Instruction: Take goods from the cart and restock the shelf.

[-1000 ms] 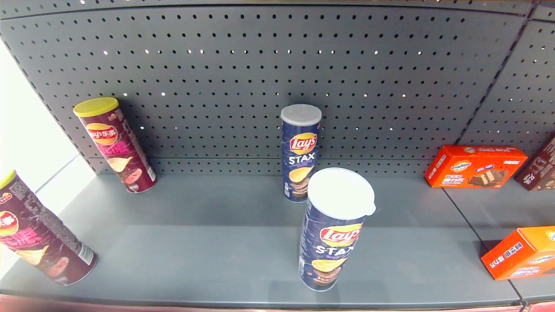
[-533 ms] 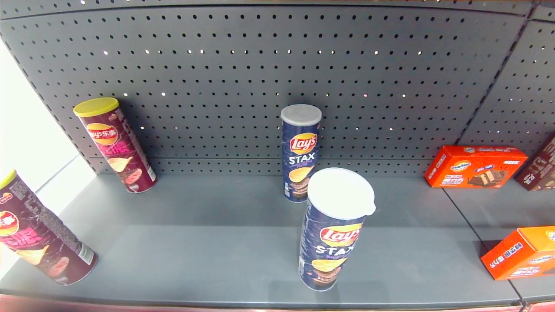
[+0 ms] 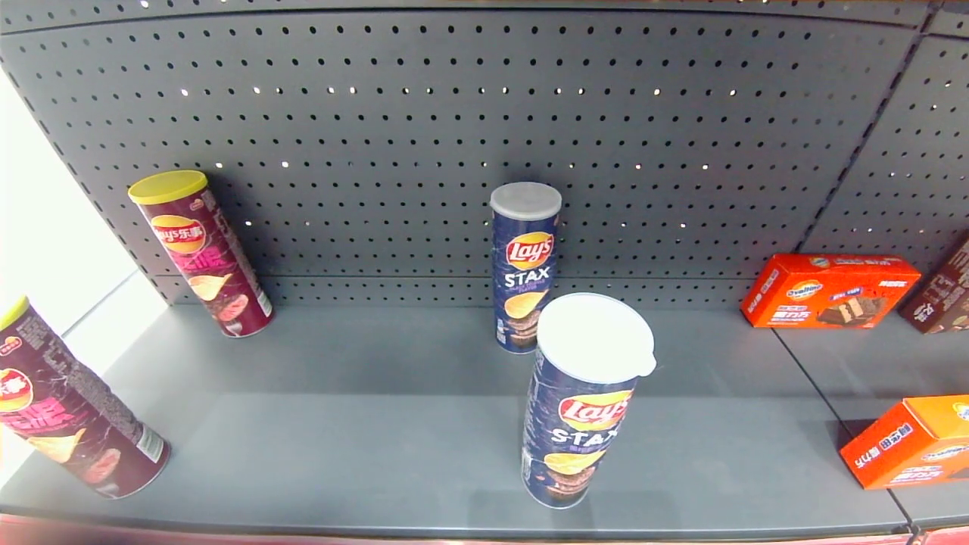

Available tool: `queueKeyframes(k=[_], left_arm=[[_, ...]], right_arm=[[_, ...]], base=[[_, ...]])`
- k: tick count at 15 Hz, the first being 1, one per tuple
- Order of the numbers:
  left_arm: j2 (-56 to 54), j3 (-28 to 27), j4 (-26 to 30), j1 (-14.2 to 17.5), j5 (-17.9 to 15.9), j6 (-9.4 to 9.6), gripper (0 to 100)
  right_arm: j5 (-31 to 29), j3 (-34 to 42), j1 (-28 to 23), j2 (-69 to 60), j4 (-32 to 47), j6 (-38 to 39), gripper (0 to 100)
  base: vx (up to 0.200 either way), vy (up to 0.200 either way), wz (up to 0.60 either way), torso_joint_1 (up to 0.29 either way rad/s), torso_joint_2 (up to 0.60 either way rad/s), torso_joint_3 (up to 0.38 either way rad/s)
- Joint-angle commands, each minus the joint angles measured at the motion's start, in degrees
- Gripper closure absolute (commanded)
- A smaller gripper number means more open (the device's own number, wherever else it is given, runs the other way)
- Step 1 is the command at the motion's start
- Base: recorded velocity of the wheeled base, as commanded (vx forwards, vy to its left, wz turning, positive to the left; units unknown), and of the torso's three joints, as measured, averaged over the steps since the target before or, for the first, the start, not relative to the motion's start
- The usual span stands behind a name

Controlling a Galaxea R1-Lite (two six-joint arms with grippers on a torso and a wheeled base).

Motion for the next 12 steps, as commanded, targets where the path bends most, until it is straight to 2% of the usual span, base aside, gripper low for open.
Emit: queueKeyframes(k=[1,4,12], left_arm=[[0.2,-0.3,3.0,0.2,10.2,-2.18,0],[0.3,-0.1,2.2,0.1,5.6,-1.92,0],[0.3,-0.1,2.2,0.0,5.5,-1.92,0]], right_arm=[[0.0,0.0,0.0,0.0,0.0,0.0,0],[0.0,0.0,0.0,0.0,0.0,0.0,0],[0.1,0.0,0.0,0.0,0.0,-0.3,0]], base=[[0.000,0.000,0.00,0.000,0.00,0.000],[0.000,0.000,0.00,0.000,0.00,0.000],[0.000,0.000,0.00,0.000,0.00,0.000]])
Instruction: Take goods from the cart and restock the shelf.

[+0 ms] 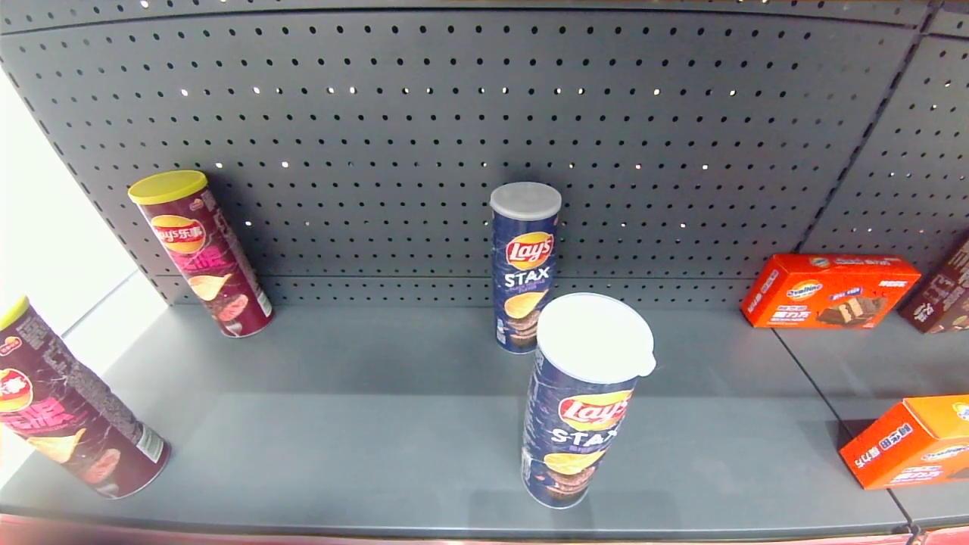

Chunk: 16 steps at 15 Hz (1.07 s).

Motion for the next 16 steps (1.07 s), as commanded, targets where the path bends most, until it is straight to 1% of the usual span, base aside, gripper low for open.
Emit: queueKeyframes(k=[1,2,3,4,5,6,7,9,13,14,16], left_arm=[[0.3,-0.1,0.0,0.0,0.0,0.05,0],[0.3,-0.1,0.1,0.0,-0.1,0.05,0],[0.3,-0.1,0.1,0.0,-0.1,0.05,0],[0.3,-0.1,0.1,0.0,-0.1,-0.04,0],[0.3,-0.1,0.1,0.0,-0.1,0.05,0],[0.3,-0.1,0.1,0.0,0.0,-0.04,0],[0.3,-0.1,0.0,0.0,0.1,-0.13,0],[0.3,-0.1,0.1,0.0,-0.1,-0.04,0],[0.3,-0.2,0.2,-0.1,-0.2,-0.04,0],[0.3,-0.2,0.1,-0.1,-0.2,-0.04,0],[0.3,-0.1,0.1,-0.1,-0.2,-0.04,0]], right_arm=[[-1.5,-0.2,0.1,-0.1,0.1,-0.7,0],[-1.1,-6.5,0.5,5.2,-0.1,-3.3,0],[-0.8,-17.8,0.7,21.2,1.0,-2.9,0],[1.2,-20.1,1.5,25.4,-0.5,-2.2,0],[5.1,-21.2,3.9,28.6,-2.6,-3.0,0],[5.9,-22.5,5.3,31.5,-3.7,-3.3,0],[6.3,-25.8,6.9,36.9,-5.2,-3.8,0],[6.2,-29.1,11.7,45.2,-8.3,-7.3,0],[6.2,-30.4,18.1,58.3,-18.1,-8.9,0],[6.2,-30.5,20.8,61.4,-19.1,-8.9,0],[6.1,-30.5,24.5,64.9,-19.3,-8.9,0]], base=[[0.000,0.000,0.00,0.000,0.00,0.000],[0.000,0.000,0.00,0.000,0.00,0.000],[0.000,0.000,0.00,0.000,0.00,0.000],[0.000,0.000,0.00,0.000,0.00,0.000],[0.000,0.000,0.00,0.000,0.00,0.000],[0.000,0.000,0.00,0.000,0.00,0.000],[0.000,0.000,0.00,0.000,0.00,0.000],[0.000,0.000,0.00,0.000,0.00,0.000],[0.000,0.000,0.00,0.000,0.00,0.000],[0.000,0.000,0.00,0.000,0.00,0.000],[0.000,0.000,0.00,0.000,0.00,0.000]])
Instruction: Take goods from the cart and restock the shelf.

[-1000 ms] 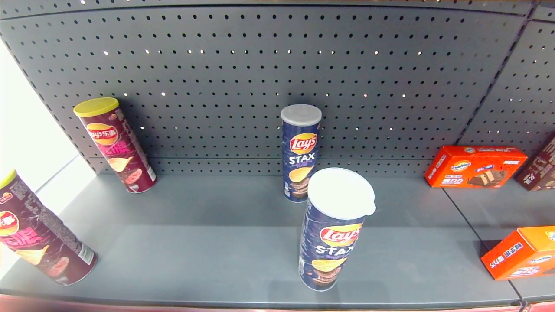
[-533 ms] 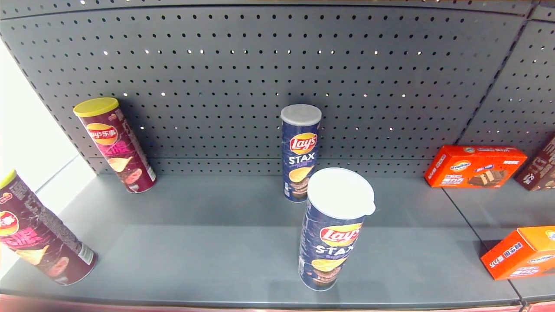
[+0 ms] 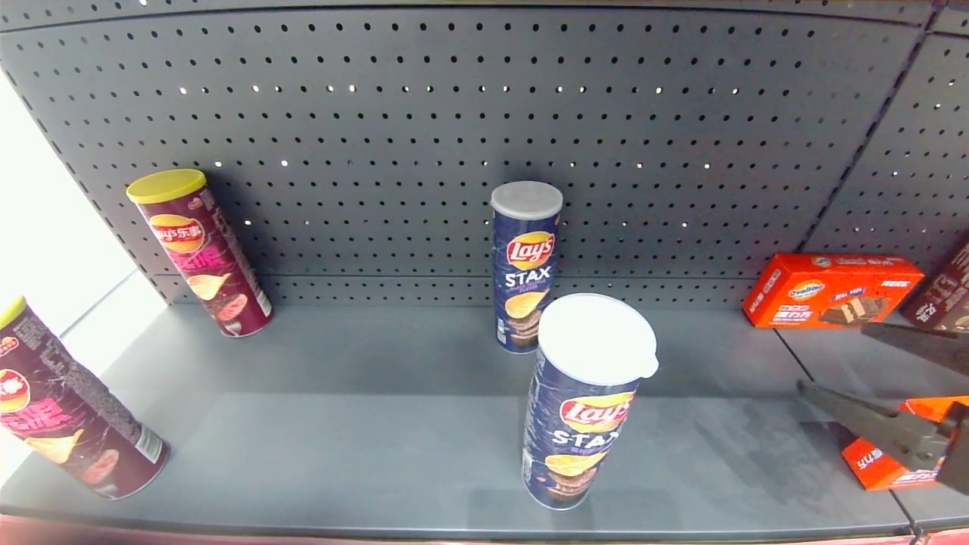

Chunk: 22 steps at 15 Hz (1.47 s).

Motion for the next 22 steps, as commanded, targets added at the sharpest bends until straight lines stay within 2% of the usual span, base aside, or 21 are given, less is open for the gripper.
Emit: queueKeyframes(k=[1,5,13,22], left_arm=[[0.2,0.1,0.0,0.0,0.0,-0.02,0],[0.2,0.1,-0.1,0.0,0.0,-0.02,0],[0.2,0.2,-0.2,0.1,0.1,-0.02,0],[0.2,0.2,-0.2,0.0,0.1,-0.11,0]], right_arm=[[-0.1,-0.3,5.4,9.0,-0.5,-0.2,0],[-0.2,1.2,10.5,14.0,-2.9,-0.1,0],[-0.2,-2.3,13.7,19.8,-4.1,-0.3,0],[-0.3,-2.4,16.8,23.4,-4.2,-0.3,0]], base=[[0.000,0.000,0.00,0.000,0.00,0.000],[0.000,0.000,0.00,0.000,0.00,0.000],[0.000,0.000,0.00,0.000,0.00,0.000],[0.000,0.000,0.00,0.000,0.00,0.000]])
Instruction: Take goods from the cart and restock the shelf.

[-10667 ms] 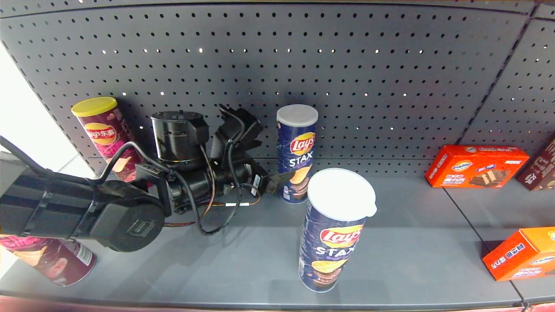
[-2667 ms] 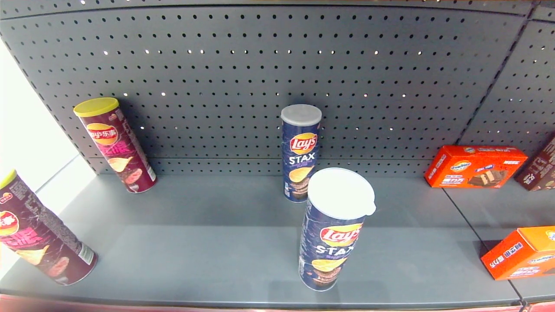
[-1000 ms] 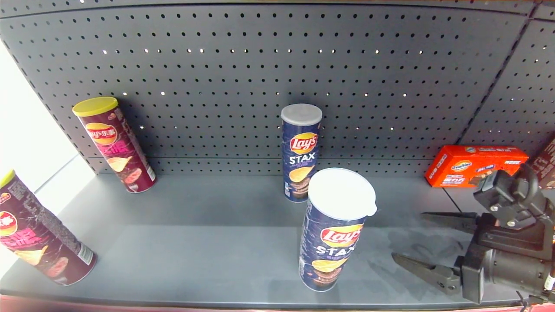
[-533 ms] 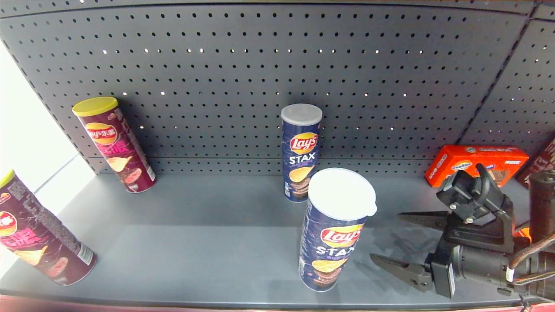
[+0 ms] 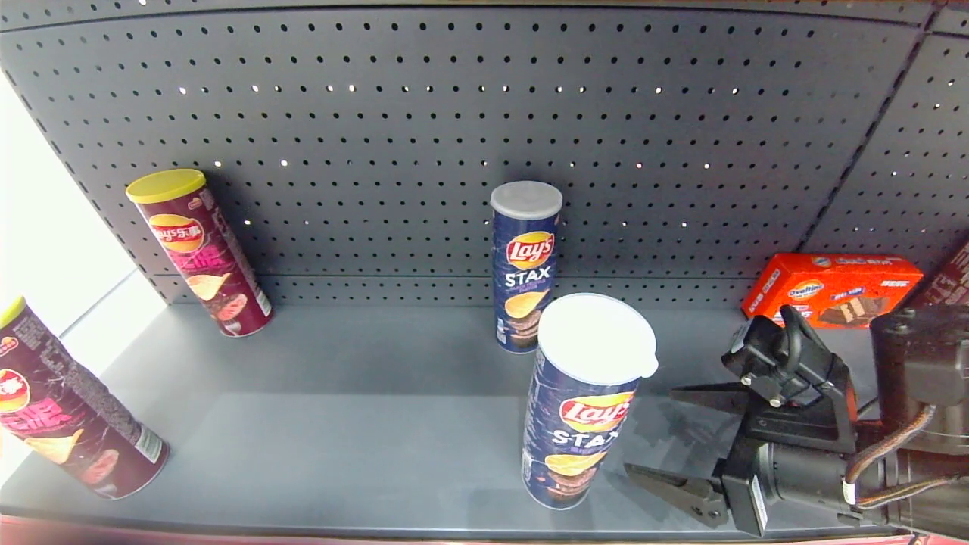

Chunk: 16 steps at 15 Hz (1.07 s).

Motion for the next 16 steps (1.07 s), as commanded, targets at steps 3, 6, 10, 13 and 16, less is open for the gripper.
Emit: queueKeyframes(k=[3,6,10,13,16], left_arm=[[0.1,-0.1,0.0,0.0,0.0,-0.03,0],[0.1,0.0,0.0,0.0,0.0,-0.03,0],[0.1,0.0,0.0,0.0,0.0,-0.03,0],[0.1,0.0,0.0,0.0,0.0,0.05,0],[0.1,-0.1,0.0,-0.1,-0.1,0.05,0]], right_arm=[[0.0,-1.0,0.8,2.4,-0.9,0.0,0],[0.0,-2.1,1.9,3.7,-0.9,0.0,0],[0.0,-2.3,2.9,4.9,-1.7,0.0,0],[-0.5,-1.5,2.6,4.1,-1.6,0.2,0],[-0.7,-0.4,0.4,2.2,-1.6,0.2,0]], base=[[0.000,0.000,0.00,0.000,0.00,0.000],[0.000,0.000,0.00,0.000,0.00,0.000],[0.000,0.000,0.00,0.000,0.00,0.000],[0.000,0.000,0.00,0.000,0.00,0.000],[0.000,0.000,0.00,0.000,0.00,0.000]])
